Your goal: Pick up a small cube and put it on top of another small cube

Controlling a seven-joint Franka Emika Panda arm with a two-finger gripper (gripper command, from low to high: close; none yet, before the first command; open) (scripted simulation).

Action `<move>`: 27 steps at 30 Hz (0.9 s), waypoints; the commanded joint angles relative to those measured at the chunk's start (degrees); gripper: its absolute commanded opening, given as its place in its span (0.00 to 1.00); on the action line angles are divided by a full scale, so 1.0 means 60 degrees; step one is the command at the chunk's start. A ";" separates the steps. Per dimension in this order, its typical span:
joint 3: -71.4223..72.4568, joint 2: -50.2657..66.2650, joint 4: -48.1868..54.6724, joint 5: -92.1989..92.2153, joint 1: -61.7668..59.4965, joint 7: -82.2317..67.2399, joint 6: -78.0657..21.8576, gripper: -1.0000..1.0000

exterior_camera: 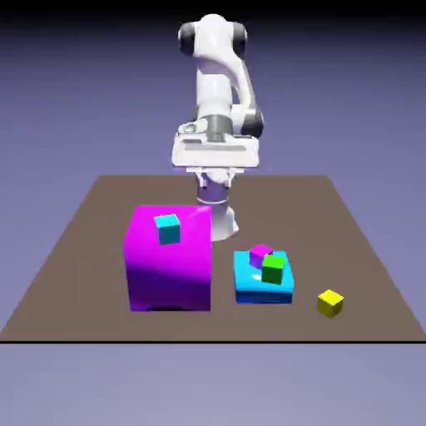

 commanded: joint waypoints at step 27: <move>0.3936 0.6222 0.4438 -0.2944 -0.0670 -1.1214 -0.5273 0.50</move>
